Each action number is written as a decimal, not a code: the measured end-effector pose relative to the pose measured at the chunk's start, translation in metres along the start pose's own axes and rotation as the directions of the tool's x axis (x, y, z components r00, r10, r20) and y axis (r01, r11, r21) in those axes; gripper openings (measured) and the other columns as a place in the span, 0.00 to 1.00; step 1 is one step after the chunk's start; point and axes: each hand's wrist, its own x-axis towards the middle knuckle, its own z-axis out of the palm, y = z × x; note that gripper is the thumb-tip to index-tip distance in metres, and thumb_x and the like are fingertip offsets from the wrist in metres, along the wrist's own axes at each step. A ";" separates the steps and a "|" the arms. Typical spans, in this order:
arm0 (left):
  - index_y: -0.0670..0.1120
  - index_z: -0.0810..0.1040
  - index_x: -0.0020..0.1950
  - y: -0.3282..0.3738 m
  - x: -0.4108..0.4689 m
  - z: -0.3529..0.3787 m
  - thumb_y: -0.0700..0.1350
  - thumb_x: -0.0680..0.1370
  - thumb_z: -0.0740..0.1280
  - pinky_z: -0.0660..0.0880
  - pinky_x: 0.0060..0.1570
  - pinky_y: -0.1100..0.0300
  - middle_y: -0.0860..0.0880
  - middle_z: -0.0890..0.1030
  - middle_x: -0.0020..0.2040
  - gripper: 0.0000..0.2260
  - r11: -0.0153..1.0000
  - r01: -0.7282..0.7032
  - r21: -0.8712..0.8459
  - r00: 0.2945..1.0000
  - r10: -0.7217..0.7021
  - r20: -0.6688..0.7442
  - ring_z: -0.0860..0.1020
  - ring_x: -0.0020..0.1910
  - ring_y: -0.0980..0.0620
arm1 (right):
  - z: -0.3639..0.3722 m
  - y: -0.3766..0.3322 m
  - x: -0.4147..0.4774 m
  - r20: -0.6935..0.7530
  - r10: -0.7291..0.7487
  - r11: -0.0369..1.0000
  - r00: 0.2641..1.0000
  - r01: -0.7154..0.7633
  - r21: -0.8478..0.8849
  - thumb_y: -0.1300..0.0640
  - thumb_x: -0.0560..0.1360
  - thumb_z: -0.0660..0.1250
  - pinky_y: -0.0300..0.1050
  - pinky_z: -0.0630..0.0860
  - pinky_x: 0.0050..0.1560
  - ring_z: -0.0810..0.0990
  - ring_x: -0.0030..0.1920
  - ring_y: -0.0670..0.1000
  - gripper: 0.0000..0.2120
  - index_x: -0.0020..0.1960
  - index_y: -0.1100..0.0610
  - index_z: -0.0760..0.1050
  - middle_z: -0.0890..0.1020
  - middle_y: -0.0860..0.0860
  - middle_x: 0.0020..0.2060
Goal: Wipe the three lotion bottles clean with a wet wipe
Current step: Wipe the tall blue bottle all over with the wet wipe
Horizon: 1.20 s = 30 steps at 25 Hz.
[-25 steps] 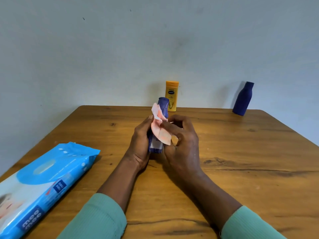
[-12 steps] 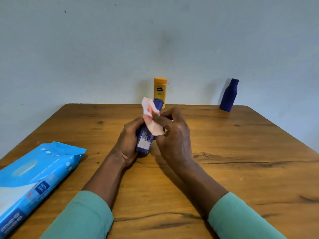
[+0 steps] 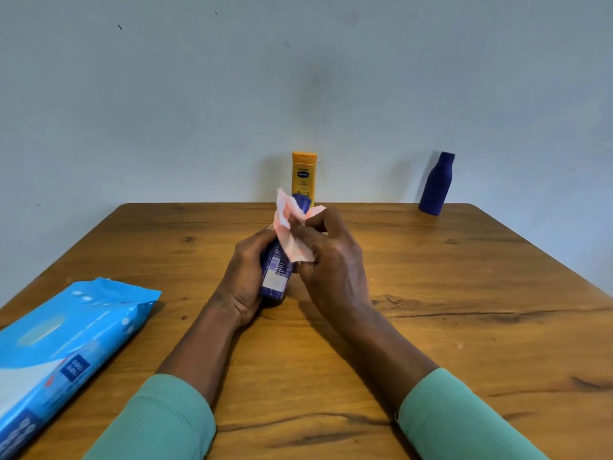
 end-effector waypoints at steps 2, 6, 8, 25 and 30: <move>0.43 0.82 0.59 -0.002 0.002 0.003 0.53 0.86 0.57 0.78 0.36 0.59 0.45 0.86 0.44 0.19 0.998 -0.011 0.068 1.000 0.009 0.028 0.82 0.39 0.50 | -0.005 0.014 0.005 -0.053 0.079 0.996 0.995 -0.077 0.035 0.71 0.75 0.73 0.47 0.85 0.45 0.78 0.53 0.50 0.22 0.69 0.64 0.80 0.80 0.59 0.56; 0.42 0.83 0.61 -0.004 0.003 0.005 0.52 0.86 0.58 0.79 0.40 0.55 0.40 0.86 0.47 0.19 0.999 -0.025 0.043 1.000 0.025 -0.005 0.83 0.44 0.45 | -0.002 0.003 -0.002 0.064 -0.031 0.991 0.997 0.039 -0.126 0.65 0.76 0.75 0.48 0.84 0.49 0.79 0.56 0.58 0.23 0.71 0.65 0.78 0.78 0.61 0.58; 0.45 0.83 0.62 -0.004 0.003 0.001 0.51 0.86 0.59 0.80 0.45 0.51 0.42 0.86 0.49 0.17 1.000 -0.017 -0.011 0.999 0.017 -0.046 0.84 0.48 0.43 | 0.000 -0.010 -0.006 0.186 -0.064 0.983 0.980 0.094 -0.155 0.56 0.80 0.69 0.48 0.82 0.56 0.75 0.62 0.56 0.23 0.73 0.63 0.76 0.75 0.58 0.62; 0.46 0.82 0.61 -0.005 0.005 -0.002 0.55 0.86 0.55 0.81 0.48 0.50 0.45 0.87 0.47 0.19 0.993 0.005 -0.122 0.997 -0.014 -0.076 0.85 0.46 0.47 | -0.004 -0.003 -0.006 0.230 -0.082 0.994 0.970 0.095 -0.046 0.62 0.78 0.74 0.50 0.83 0.52 0.77 0.57 0.55 0.20 0.69 0.59 0.81 0.78 0.58 0.58; 0.49 0.82 0.63 -0.007 0.008 0.003 0.67 0.83 0.48 0.78 0.60 0.40 0.40 0.86 0.55 0.31 0.998 0.019 0.065 0.999 -0.016 -0.052 0.84 0.54 0.37 | -0.003 0.013 0.006 0.138 0.021 0.992 0.990 -0.004 -0.127 0.59 0.79 0.73 0.52 0.84 0.45 0.78 0.53 0.56 0.18 0.68 0.60 0.81 0.78 0.59 0.55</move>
